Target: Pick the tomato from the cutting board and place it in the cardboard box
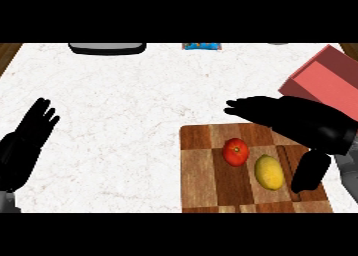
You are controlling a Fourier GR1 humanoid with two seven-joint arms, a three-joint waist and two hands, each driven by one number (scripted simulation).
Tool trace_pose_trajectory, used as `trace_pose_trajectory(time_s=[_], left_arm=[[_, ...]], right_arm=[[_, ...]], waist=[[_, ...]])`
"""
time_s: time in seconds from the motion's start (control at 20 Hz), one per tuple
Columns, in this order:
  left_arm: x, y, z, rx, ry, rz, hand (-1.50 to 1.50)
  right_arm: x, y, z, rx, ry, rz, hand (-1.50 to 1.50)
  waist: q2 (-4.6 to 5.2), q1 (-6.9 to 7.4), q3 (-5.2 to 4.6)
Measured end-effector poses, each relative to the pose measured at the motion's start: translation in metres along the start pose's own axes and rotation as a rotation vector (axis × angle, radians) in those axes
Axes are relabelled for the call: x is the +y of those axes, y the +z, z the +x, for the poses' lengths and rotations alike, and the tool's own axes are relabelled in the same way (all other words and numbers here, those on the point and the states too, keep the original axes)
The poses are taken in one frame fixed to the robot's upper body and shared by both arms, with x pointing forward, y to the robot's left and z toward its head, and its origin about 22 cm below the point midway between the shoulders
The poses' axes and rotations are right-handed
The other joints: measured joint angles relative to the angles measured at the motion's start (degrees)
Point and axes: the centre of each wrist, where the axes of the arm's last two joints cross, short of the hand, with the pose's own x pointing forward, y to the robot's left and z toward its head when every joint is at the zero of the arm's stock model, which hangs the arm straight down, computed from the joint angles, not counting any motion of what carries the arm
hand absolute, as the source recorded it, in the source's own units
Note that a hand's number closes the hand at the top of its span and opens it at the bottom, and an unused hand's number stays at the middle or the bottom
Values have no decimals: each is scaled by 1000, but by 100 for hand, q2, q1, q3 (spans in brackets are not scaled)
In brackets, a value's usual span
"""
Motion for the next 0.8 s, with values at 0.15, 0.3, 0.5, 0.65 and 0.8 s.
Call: trace_pose_trajectory(time_s=[0.15, 0.3, 0.5, 0.65, 0.8], left_arm=[[2, 0, -1, 2, 8, 7, 0], [2, -4, 2, 2, 7, 8, 0], [4, -8, 6, -2, 1, 6, 0], [1, -7, 1, -1, -1, 4, 0], [2, -6, -1, -1, 1, 2, 0]], right_arm=[[1, -4, 7, 34, 0, 35, -150], [9, -9, 10, 57, 7, 69, -150], [13, -16, 2, 84, 23, 97, -150], [16, -21, -3, 92, 26, 109, -150], [24, -19, -6, 83, 27, 112, -150]], waist=[[0, -18, 2], [3, -26, 3], [7, -25, 5], [8, -23, 6], [8, -28, 6]])
